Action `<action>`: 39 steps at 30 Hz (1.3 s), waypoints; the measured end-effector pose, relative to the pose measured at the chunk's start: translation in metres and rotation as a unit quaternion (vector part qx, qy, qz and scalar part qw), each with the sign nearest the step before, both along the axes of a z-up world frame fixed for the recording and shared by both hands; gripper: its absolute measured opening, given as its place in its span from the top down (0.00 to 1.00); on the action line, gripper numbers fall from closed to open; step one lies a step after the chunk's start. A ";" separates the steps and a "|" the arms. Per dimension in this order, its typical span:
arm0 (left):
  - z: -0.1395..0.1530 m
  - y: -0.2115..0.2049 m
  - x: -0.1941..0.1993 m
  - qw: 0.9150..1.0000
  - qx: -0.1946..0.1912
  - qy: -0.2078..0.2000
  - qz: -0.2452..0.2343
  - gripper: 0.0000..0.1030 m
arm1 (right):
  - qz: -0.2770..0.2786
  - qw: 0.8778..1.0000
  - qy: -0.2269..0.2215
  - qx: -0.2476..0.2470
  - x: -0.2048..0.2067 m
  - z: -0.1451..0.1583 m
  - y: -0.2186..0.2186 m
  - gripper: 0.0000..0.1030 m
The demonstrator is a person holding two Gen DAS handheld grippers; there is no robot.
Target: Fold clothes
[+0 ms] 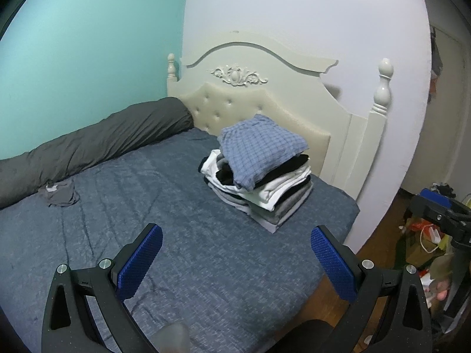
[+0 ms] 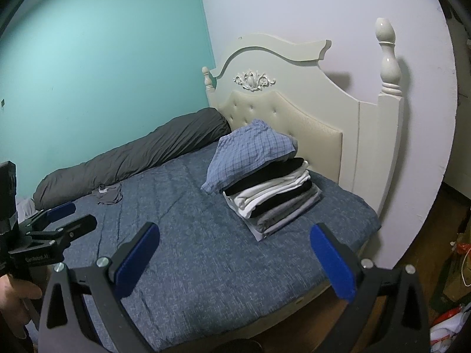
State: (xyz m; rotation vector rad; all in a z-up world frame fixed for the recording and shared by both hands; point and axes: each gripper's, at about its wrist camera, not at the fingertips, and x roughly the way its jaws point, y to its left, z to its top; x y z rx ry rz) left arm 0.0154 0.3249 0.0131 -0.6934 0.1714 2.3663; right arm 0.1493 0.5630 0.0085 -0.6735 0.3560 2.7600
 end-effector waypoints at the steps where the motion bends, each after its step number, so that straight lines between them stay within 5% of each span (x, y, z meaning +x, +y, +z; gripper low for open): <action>1: -0.001 -0.002 0.000 1.000 0.001 -0.001 0.001 0.00 | -0.002 1.000 0.000 0.000 0.001 -0.001 0.000 0.00; 39: -0.005 -0.013 0.008 1.000 0.006 -0.009 -0.007 0.00 | -0.011 1.000 -0.013 0.005 0.004 -0.018 -0.007 0.00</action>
